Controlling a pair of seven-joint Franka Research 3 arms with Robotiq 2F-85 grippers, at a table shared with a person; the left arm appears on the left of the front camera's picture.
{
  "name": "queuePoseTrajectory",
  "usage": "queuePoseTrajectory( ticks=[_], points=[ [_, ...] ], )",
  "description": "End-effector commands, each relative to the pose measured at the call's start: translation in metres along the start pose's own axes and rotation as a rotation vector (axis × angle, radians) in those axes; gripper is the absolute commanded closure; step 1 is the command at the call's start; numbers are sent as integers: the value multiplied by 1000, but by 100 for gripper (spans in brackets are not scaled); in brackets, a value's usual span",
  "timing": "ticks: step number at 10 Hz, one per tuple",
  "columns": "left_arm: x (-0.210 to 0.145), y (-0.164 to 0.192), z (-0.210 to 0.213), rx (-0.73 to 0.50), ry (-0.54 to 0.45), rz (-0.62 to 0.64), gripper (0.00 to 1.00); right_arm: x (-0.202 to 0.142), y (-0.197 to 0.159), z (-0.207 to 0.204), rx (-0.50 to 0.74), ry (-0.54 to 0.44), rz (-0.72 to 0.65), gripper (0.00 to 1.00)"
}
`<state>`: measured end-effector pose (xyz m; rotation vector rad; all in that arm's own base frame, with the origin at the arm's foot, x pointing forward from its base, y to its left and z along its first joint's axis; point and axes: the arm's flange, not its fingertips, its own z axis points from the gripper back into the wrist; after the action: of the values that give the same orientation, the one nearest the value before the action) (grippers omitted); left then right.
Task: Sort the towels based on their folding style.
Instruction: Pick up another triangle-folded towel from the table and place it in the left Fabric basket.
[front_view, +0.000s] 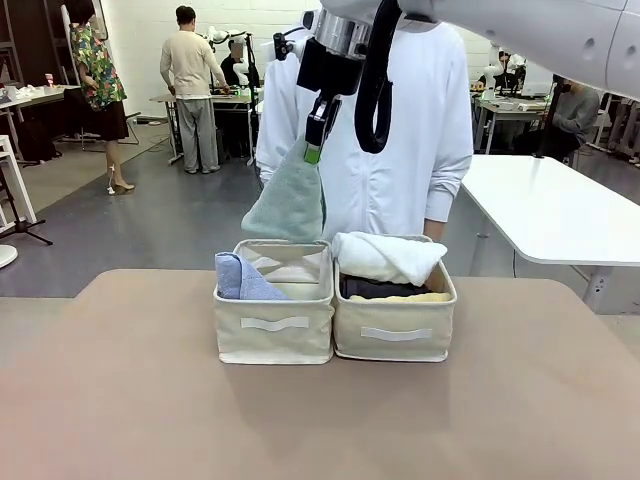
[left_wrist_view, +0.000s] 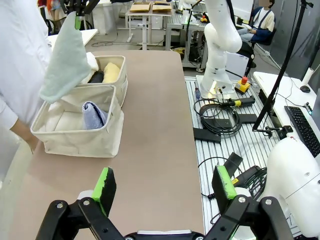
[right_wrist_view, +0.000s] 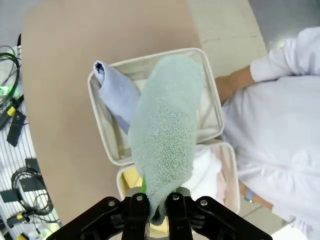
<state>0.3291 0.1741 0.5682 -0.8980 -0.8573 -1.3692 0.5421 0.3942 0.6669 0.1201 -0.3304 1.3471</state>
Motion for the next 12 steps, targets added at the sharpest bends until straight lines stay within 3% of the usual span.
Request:
queuePoseTrajectory(
  ticks=[1, 7, 12],
  points=[
    [-1, 0, 1, 8, -16, -28, 0, -5, 6, -1, -17, -4, -2, 89],
    [-1, 0, 1, 8, -16, -28, 0, 20, -51, -55, 25, 68, 152, 89],
    [-1, 0, 1, 8, -16, -28, 0, 25, -105, -100, 68, 98, 135, 89]
  ],
)
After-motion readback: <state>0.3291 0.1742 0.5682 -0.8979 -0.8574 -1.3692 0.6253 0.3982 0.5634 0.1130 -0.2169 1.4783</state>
